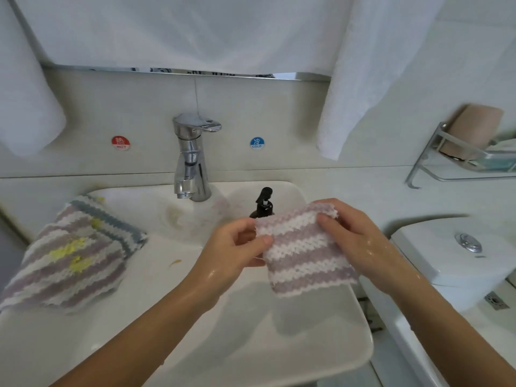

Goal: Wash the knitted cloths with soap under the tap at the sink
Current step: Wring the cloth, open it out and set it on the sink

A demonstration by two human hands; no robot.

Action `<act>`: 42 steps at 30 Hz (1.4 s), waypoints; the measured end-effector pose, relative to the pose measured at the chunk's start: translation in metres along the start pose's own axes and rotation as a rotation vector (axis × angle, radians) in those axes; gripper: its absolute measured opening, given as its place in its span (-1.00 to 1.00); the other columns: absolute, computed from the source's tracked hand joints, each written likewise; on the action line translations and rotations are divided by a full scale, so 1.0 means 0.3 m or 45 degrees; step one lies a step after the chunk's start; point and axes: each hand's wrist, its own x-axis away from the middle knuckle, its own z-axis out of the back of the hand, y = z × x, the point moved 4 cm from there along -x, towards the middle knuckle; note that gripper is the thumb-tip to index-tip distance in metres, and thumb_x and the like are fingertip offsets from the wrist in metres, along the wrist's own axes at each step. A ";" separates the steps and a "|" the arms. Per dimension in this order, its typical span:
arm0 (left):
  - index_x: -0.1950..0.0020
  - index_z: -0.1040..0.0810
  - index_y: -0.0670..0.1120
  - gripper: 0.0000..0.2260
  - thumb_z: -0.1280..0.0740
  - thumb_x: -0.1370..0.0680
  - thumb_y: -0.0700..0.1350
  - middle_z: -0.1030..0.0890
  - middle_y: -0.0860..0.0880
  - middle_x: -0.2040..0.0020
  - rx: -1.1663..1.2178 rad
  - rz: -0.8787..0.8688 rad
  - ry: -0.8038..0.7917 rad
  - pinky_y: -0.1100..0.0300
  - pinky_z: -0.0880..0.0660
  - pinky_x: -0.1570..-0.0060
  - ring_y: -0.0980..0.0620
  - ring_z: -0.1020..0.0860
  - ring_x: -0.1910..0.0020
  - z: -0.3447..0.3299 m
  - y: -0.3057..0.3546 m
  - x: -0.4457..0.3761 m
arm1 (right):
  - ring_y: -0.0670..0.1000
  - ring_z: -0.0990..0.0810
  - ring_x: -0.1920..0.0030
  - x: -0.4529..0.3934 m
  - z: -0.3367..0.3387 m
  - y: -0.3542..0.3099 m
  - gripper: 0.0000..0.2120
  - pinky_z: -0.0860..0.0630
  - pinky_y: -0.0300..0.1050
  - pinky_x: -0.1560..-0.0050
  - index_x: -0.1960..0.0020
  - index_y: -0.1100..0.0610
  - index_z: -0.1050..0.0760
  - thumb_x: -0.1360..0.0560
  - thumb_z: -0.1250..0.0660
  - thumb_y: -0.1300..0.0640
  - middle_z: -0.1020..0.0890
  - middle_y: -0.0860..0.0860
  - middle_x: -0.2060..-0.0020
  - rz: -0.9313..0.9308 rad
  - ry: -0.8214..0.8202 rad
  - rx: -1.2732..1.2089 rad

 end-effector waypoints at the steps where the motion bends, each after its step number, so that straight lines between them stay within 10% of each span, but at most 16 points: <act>1: -0.11 -0.60 -0.13 -0.85 -0.34 -0.56 -0.25 -0.71 -0.04 0.08 0.032 0.007 0.015 0.23 -0.60 0.19 0.06 -0.67 0.13 -0.022 -0.005 -0.010 | 0.03 -0.65 0.13 0.000 0.029 0.016 -0.80 -0.60 0.03 0.07 0.00 -0.16 -0.54 -0.63 -0.18 0.09 -0.66 -0.02 0.15 0.033 0.027 0.139; 10: -0.23 -0.41 0.04 -0.72 -0.32 -0.58 -0.21 -0.60 -0.11 0.09 -0.151 0.069 0.134 0.09 -0.63 0.19 0.01 -0.61 0.19 -0.242 -0.095 -0.149 | -0.08 -0.54 0.16 -0.073 0.169 0.245 -0.84 -0.42 -0.30 0.26 -0.19 -0.02 -0.43 -0.64 -0.16 0.06 -0.57 -0.04 0.10 -0.133 0.415 0.364; 19: -0.44 -0.23 0.00 -0.63 -0.16 -0.64 -0.02 -0.60 0.01 0.16 -1.422 -0.289 0.094 0.09 -0.47 0.21 -0.02 -0.57 0.20 -0.276 -0.138 -0.188 | 0.02 -0.54 -0.09 -0.106 0.084 0.416 -0.68 -0.47 -0.08 -0.09 -0.36 0.04 -0.38 -0.63 -0.17 0.02 -0.53 0.02 -0.15 -0.234 0.303 0.592; 23: -0.26 -0.49 -0.02 -0.76 -0.26 -0.59 -0.08 -0.52 0.03 -0.03 -1.270 -0.632 0.031 0.20 -0.37 0.20 0.01 -0.54 0.07 -0.276 -0.107 -0.119 | -0.06 -0.51 -0.14 -0.027 0.137 0.346 -0.76 -0.50 -0.07 -0.17 -0.24 0.09 -0.50 -0.58 -0.27 0.13 -0.53 -0.07 -0.13 0.088 0.559 0.466; 30: -0.54 -0.20 0.05 -0.49 -0.26 -0.61 -0.01 -0.18 0.17 -0.51 -1.137 -0.441 -0.317 0.28 -0.25 -0.28 0.13 -0.26 -0.43 -0.311 -0.165 -0.096 | -0.15 -0.50 -0.19 0.031 0.061 0.367 -0.50 -0.45 -0.33 -0.21 -0.46 0.08 -0.32 -0.55 -0.31 0.21 -0.48 -0.13 -0.24 -0.050 -0.029 0.277; 37: -0.54 -0.22 -0.04 -0.44 -0.33 -0.57 -0.14 -0.32 0.10 -0.48 -0.915 -0.154 -0.300 0.20 -0.32 -0.34 0.03 -0.39 -0.39 -0.324 -0.171 -0.227 | -0.26 -0.56 0.00 -0.091 0.056 0.362 -0.44 -0.47 -0.45 -0.04 -0.45 0.11 -0.35 -0.48 -0.30 0.34 -0.55 -0.18 -0.08 -0.105 -0.060 0.172; 42: -0.50 -0.30 -0.03 -0.42 -0.35 -0.50 -0.29 -0.53 -0.07 -0.28 -0.661 0.106 -0.118 0.09 -0.47 -0.23 -0.07 -0.53 -0.21 -0.320 -0.153 -0.353 | -0.11 -0.53 -0.22 -0.240 0.060 0.392 -0.42 -0.43 -0.48 -0.06 -0.47 0.14 -0.34 -0.47 -0.33 0.30 -0.54 0.00 -0.29 -0.091 -0.063 0.189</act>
